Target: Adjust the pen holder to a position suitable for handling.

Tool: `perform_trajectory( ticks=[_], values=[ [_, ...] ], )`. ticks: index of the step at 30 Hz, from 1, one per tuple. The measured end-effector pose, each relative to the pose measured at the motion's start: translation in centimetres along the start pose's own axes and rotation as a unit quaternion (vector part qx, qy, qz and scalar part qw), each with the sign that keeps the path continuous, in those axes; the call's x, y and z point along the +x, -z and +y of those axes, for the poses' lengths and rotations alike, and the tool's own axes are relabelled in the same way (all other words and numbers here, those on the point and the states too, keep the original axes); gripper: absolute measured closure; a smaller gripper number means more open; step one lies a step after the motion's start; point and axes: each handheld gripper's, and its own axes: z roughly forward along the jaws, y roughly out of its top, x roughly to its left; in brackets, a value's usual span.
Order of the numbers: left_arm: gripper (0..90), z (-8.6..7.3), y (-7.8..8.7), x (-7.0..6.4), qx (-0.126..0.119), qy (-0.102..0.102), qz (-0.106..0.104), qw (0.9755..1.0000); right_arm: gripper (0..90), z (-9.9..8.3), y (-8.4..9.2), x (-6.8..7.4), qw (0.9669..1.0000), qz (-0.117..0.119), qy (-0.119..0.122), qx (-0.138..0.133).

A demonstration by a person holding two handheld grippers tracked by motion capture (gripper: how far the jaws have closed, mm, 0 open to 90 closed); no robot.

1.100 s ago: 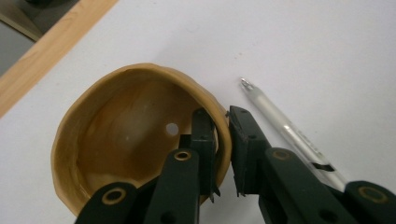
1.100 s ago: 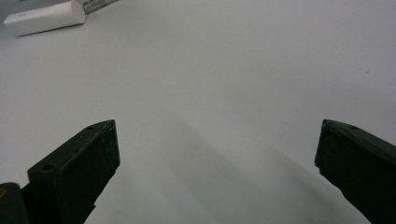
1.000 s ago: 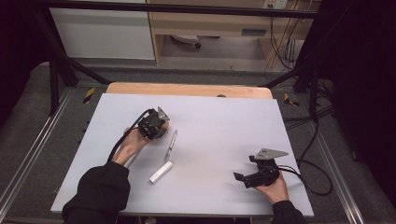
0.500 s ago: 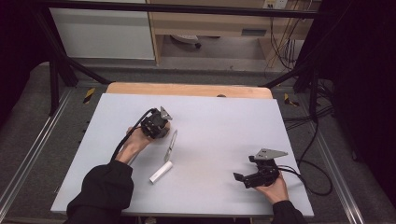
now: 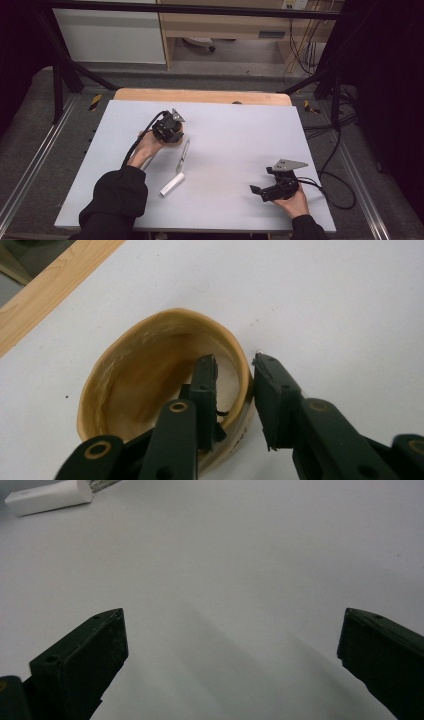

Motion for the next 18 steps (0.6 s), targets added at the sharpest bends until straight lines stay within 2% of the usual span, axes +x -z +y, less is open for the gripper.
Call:
perform_trajectory(
  ticks=[3, 8, 9, 10, 12, 14, 18],
  values=[
    [66.9, 0.0, 0.5, 0.1, -0.004, 0.005, 0.005, 1.0, 0.6, 0.0, 0.0, -0.1, 1.0, 0.0, 0.001, -0.002],
    [55.6, -0.4, 2.2, 0.5, -0.019, 0.034, -0.02, 0.999, 0.6, 0.0, 0.0, 0.0, 1.0, 0.0, 0.002, -0.001],
    [50.3, -0.5, 2.7, 0.5, -0.023, 0.037, -0.023, 0.9988, 0.6, 0.0, 0.0, -0.1, 1.0, 0.0, 0.002, -0.002],
    [50.3, -0.6, 3.2, 0.4, -0.028, 0.041, -0.025, 0.9984, 0.6, 0.0, 0.0, -0.1, 1.0, 0.0, 0.002, -0.002],
    [44.6, -0.8, 4.0, 0.3, -0.03, 0.045, -0.032, 0.998, 0.6, 0.0, 0.0, -0.1, 1.0, 0.0, 0.002, -0.002],
    [39.5, -1.2, 4.9, 0.1, -0.034, 0.044, -0.024, 0.9981, 0.6, 0.0, 0.0, 0.0, 1.0, 0.0, 0.001, -0.002],
    [32.2, -2.3, 6.5, 0.1, -0.045, 0.056, -0.026, 0.9971, 0.6, 0.0, 0.0, 0.0, 1.0, -0.001, 0.001, -0.001]
  ],
)
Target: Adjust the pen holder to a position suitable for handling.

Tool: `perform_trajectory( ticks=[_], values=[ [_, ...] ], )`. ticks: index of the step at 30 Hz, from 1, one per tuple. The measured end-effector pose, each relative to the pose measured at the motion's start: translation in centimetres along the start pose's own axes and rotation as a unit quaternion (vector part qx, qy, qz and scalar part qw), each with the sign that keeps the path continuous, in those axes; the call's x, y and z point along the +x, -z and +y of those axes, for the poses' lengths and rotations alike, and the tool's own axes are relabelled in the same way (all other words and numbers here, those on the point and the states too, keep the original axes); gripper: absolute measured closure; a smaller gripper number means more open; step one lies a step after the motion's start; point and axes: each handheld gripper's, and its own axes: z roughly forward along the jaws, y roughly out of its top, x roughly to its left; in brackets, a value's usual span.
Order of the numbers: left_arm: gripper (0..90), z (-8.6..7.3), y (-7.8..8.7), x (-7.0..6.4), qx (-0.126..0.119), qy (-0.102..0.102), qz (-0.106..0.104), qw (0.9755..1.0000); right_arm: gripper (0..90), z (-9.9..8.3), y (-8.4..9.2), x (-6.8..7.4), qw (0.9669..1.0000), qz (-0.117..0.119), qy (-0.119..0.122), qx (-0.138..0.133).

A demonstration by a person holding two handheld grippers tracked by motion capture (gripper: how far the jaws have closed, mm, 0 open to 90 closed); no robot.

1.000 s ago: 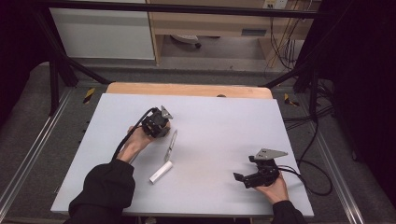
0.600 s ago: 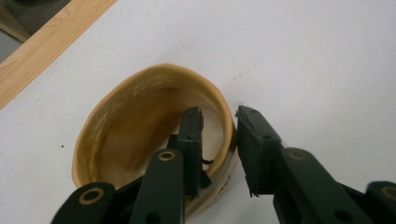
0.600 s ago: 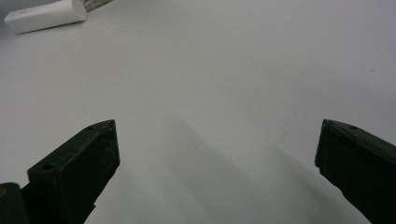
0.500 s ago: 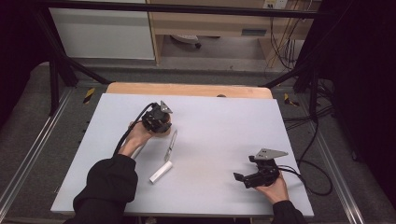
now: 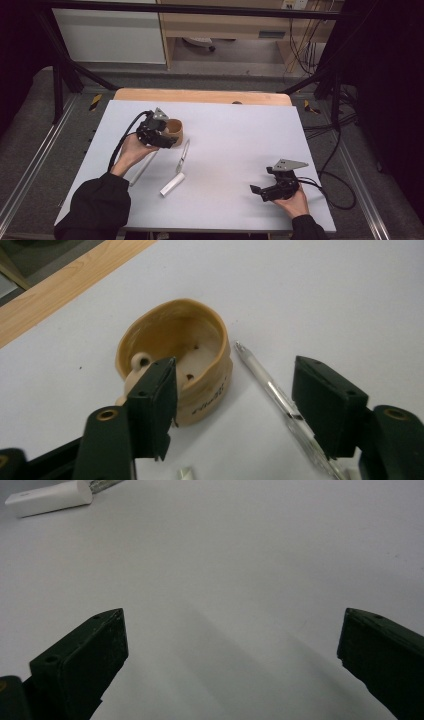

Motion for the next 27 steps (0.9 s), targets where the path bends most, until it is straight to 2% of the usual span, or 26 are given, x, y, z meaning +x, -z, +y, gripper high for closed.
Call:
perform_trajectory(
  ticks=[3, 7, 10, 20, 27],
  values=[
    [26.2, -0.9, 0.9, 0.0, -0.001, 0.002, 0.008, 1.0, 0.6, 0.0, 0.0, 0.0, 1.0, 0.0, -0.002, 0.002],
    [18.8, -2.3, 1.7, -0.2, 0.003, 0.007, 0.008, 0.9999, 0.6, 0.0, 0.0, 0.0, 1.0, 0.0, -0.002, 0.001],
    [14.7, -3.2, 2.0, -0.6, 0.009, 0.006, 0.02, 0.9997, 0.6, 0.0, -0.1, 0.0, 1.0, -0.001, -0.002, 0.001],
    [6.5, -5.7, 2.5, -2.2, 0.013, 0.017, 0.009, 0.9997, 0.6, 0.0, -0.1, 0.0, 1.0, -0.001, -0.004, 0.002],
    [4.3, -6.5, 2.1, -3.7, 0.017, 0.015, 0.003, 0.9997, 0.6, 0.0, -0.1, 0.0, 1.0, -0.001, -0.005, 0.002]
  ],
)
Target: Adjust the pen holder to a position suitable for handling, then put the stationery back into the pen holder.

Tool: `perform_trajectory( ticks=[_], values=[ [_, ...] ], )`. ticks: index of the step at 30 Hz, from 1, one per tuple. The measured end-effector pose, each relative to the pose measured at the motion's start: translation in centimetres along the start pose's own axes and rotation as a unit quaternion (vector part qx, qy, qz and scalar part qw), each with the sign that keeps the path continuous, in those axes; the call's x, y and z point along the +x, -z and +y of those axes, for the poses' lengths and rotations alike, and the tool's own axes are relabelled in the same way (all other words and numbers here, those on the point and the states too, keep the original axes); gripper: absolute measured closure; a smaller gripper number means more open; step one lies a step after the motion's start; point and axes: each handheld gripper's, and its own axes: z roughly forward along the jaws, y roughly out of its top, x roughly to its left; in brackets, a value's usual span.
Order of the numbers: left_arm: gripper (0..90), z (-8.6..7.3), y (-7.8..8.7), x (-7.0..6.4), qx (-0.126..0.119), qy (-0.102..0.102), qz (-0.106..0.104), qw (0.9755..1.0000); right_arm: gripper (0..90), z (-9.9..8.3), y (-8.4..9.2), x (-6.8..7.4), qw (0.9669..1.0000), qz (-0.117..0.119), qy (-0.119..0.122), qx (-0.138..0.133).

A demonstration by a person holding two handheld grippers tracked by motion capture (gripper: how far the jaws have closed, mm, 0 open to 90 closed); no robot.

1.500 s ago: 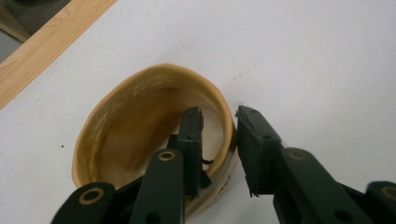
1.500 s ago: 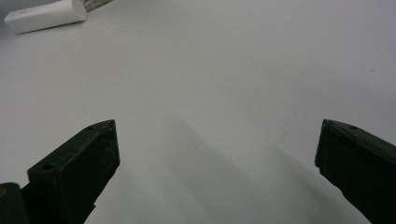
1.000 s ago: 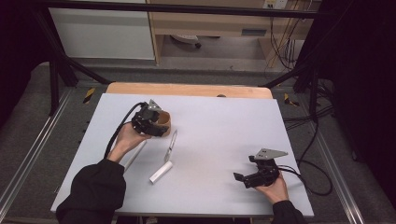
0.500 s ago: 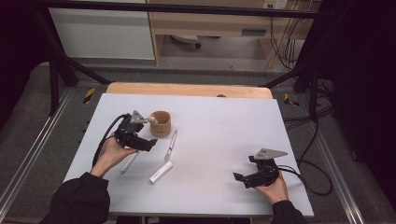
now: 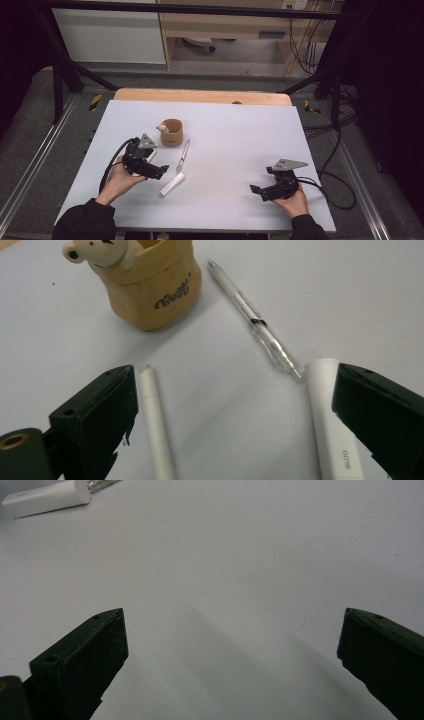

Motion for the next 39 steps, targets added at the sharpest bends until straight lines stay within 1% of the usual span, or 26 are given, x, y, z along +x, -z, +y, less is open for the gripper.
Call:
perform_trajectory(
  ticks=[2, 6, 10, 12, 14, 16, 18, 25, 30, 32, 34, 35, 36, 37, 39],
  values=[
    [4.2, -0.2, -0.2, -0.5, -0.002, -0.001, -0.002, 1.0, 0.6, 0.0, 0.0, 0.0, 1.0, 0.0, 0.001, -0.001],
    [4.0, -0.6, -0.6, -1.3, -0.005, 0.001, -0.017, 0.9998, 0.6, 0.0, 0.0, 0.0, 1.0, 0.0, 0.0, -0.002],
    [4.1, -0.9, -1.1, -1.9, 0.001, 0.0, -0.026, 0.9997, 0.6, 0.0, 0.0, 0.0, 1.0, -0.001, 0.0, -0.001],
    [4.0, -0.9, -1.4, -2.2, 0.006, -0.003, -0.026, 0.9996, 0.6, 0.0, 0.0, 0.0, 1.0, 0.0, 0.0, 0.0],
    [4.1, -0.9, -1.6, -2.4, 0.006, -0.004, -0.033, 0.9994, 0.6, 0.0, 0.0, 0.0, 1.0, 0.0, -0.001, 0.0],
    [4.2, -0.9, -1.9, -2.7, 0.012, -0.01, -0.032, 0.9994, 0.6, 0.0, 0.0, 0.0, 1.0, 0.0, 0.0, 0.001],
    [4.4, -1.0, -2.2, -3.0, 0.015, -0.01, -0.036, 0.9992, 0.6, 0.0, 0.0, 0.0, 1.0, 0.0, 0.001, 0.001],
    [5.9, -1.0, -3.1, -4.2, 0.037, -0.029, -0.044, 0.998, 0.6, 0.0, 0.0, 0.0, 1.0, 0.0, 0.001, 0.001],
    [9.4, -1.0, -3.5, -4.9, 0.05, -0.037, -0.052, 0.9967, 0.6, 0.0, 0.0, 0.0, 1.0, -0.001, 0.001, 0.001],
    [11.6, -1.0, -3.7, -5.0, 0.058, -0.038, -0.05, 0.9963, 0.6, -0.1, 0.0, 0.0, 1.0, -0.001, 0.001, 0.001],
    [14.8, -0.9, -3.8, -5.0, 0.065, -0.041, -0.047, 0.9959, 0.6, -0.1, 0.0, 0.0, 1.0, 0.0, 0.001, 0.0],
    [19.6, -0.9, -3.8, -5.0, 0.068, -0.04, -0.049, 0.9957, 0.6, -0.1, 0.0, 0.0, 1.0, 0.0, 0.002, 0.003],
    [19.6, -0.9, -3.9, -5.0, 0.07, -0.038, -0.052, 0.9955, 0.6, -0.1, 0.0, 0.0, 1.0, 0.0, 0.002, 0.003],
    [22.4, -0.9, -3.9, -5.0, 0.072, -0.037, -0.054, 0.9953, 0.6, -0.1, 0.0, 0.0, 1.0, 0.0, 0.003, 0.002],
    [26.8, -0.9, -3.9, -5.1, 0.075, -0.037, -0.051, 0.9952, 0.6, -0.1, 0.0, 0.1, 1.0, 0.0, 0.003, 0.003]
  ],
)
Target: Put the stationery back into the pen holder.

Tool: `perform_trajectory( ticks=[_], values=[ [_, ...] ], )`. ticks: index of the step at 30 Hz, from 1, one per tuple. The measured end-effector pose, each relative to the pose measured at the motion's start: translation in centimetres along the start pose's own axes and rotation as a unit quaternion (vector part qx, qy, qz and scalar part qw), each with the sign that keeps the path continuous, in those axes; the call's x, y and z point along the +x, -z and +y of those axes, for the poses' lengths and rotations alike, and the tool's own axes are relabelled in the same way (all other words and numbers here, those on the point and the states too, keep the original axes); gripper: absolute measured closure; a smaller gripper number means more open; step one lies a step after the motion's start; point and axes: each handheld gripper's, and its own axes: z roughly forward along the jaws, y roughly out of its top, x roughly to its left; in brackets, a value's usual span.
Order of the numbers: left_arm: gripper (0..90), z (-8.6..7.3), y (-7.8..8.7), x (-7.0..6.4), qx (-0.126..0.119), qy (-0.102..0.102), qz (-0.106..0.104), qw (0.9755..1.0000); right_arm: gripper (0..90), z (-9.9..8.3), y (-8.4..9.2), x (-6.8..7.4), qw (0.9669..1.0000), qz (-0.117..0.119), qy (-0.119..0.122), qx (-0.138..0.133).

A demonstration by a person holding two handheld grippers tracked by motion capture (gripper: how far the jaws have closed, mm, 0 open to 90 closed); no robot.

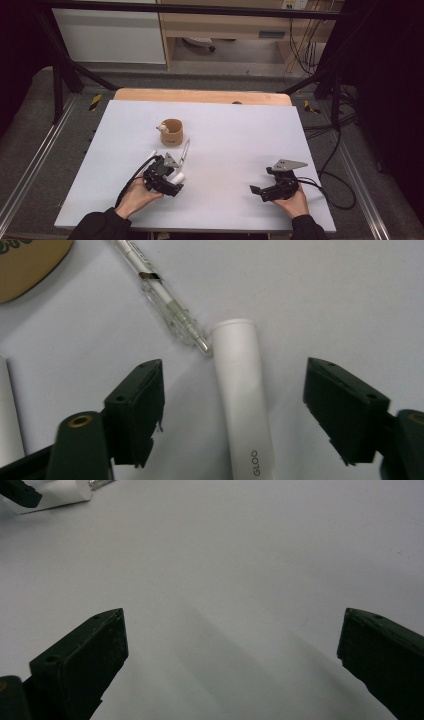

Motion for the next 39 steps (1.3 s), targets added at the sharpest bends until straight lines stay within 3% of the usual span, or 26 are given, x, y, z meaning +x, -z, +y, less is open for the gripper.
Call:
perform_trajectory(
  ticks=[9, 21, 30, 39],
  values=[
    [48.9, 0.32, -0.26, 0.07, 0.024, 0.013, -0.018, 0.9995, 0.6, -0.03, -0.03, 0.0, 1.0, 0.0, 0.001, 0.001],
    [62.6, 0.4, -0.81, 0.15, 0.043, 0.028, -0.013, 0.9986, 0.6, -0.03, -0.07, 0.01, 1.0, 0.001, 0.001, 0.002],
    [66.2, 0.48, -0.8, -0.04, 0.048, 0.034, -0.009, 0.9982, 0.6, -0.02, -0.07, 0.01, 1.0, 0.002, 0.0, 0.003],
    [66.7, 0.56, -0.85, -0.34, 0.053, 0.025, -0.001, 0.9983, 0.6, -0.01, -0.06, 0.0, 1.0, 0.002, 0.0, 0.004]
  ],
)
